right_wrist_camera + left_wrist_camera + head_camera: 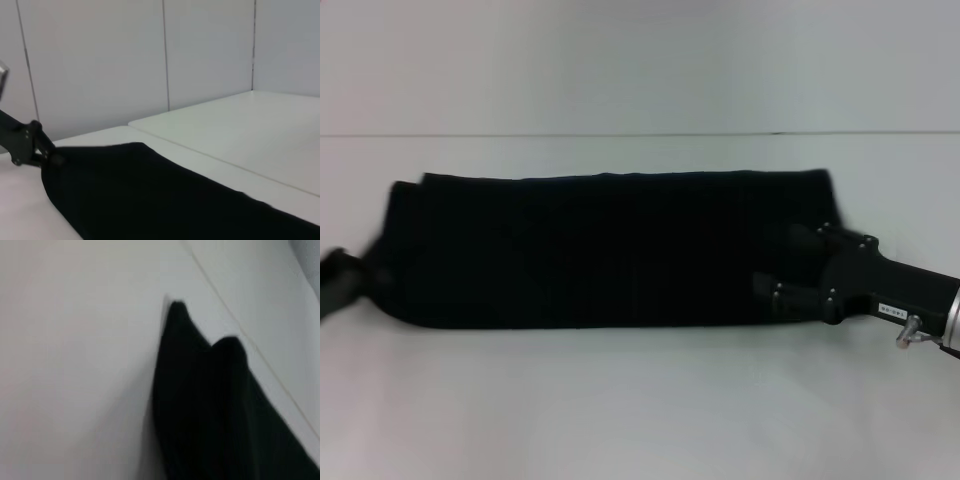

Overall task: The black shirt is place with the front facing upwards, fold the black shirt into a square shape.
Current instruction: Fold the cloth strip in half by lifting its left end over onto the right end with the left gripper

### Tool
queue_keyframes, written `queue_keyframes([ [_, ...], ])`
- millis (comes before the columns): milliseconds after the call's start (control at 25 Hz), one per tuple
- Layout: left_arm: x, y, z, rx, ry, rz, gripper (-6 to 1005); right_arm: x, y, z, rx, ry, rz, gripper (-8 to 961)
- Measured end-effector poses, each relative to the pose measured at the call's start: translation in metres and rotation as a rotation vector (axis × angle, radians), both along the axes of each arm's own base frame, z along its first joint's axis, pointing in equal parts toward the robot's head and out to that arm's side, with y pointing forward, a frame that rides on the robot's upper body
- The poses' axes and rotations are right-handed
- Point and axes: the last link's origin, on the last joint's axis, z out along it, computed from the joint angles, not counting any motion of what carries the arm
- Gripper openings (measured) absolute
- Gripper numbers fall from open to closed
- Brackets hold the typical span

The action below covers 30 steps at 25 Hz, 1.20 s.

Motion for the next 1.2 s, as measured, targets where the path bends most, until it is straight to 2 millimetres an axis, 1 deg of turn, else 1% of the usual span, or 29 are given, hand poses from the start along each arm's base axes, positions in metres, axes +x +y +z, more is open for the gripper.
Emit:
queue_keyframes([
  [160,-0.015,-0.002,0.034,0.095,0.033,0.033,43,0.005,-0.001,0.005,0.011,0.01,-0.026,934],
  [200,-0.021,-0.003,0.046,0.132,0.041,0.048,43,0.007,-0.001,0.007,0.013,0.011,-0.032,934],
  [240,-0.023,-0.003,0.052,0.148,0.043,0.054,43,0.009,-0.002,0.008,0.017,0.013,-0.041,934],
  [280,-0.026,-0.004,0.062,0.179,0.045,0.065,42,0.011,-0.003,0.009,0.02,0.014,-0.047,934],
  [400,-0.028,-0.004,0.073,0.21,0.038,0.07,41,0.015,-0.006,0.01,0.026,0.016,-0.06,934],
  [520,-0.018,0.002,0.075,0.211,0.015,0.034,41,0.018,-0.007,0.012,0.033,0.017,-0.07,934],
  [560,-0.01,0.006,0.076,0.207,-0.005,0.007,40,0.019,-0.007,0.012,0.037,0.018,-0.075,934],
  [640,0.014,0.019,0.076,0.202,-0.069,-0.077,40,0.021,-0.008,0.013,0.043,0.022,-0.084,934],
  [680,0.022,0.023,0.076,0.203,-0.086,-0.106,40,0.022,-0.009,0.014,0.045,0.022,-0.089,934],
  [800,0.067,0.047,0.07,0.182,-0.154,-0.245,40,0.026,-0.011,0.014,0.051,0.025,-0.106,934],
  [840,0.078,0.053,0.066,0.17,-0.166,-0.277,40,0.027,-0.012,0.015,0.053,0.027,-0.111,934],
  [920,0.113,0.071,0.051,0.118,-0.183,-0.369,40,0.031,-0.014,0.016,0.06,0.03,-0.124,934],
  [960,0.123,0.075,0.045,0.101,-0.187,-0.394,40,0.032,-0.015,0.016,0.062,0.034,-0.129,935],
  [1040,0.154,0.085,0.025,0.036,-0.187,-0.468,40,0.035,-0.018,0.017,0.068,0.043,-0.139,935],
  [1120,0.175,0.089,0.004,-0.024,-0.183,-0.517,40,0.038,-0.021,0.019,0.076,0.051,-0.149,935],
  [1200,0.188,0.087,-0.018,-0.073,-0.186,-0.542,40,0.04,-0.024,0.021,0.083,0.057,-0.158,935],
])
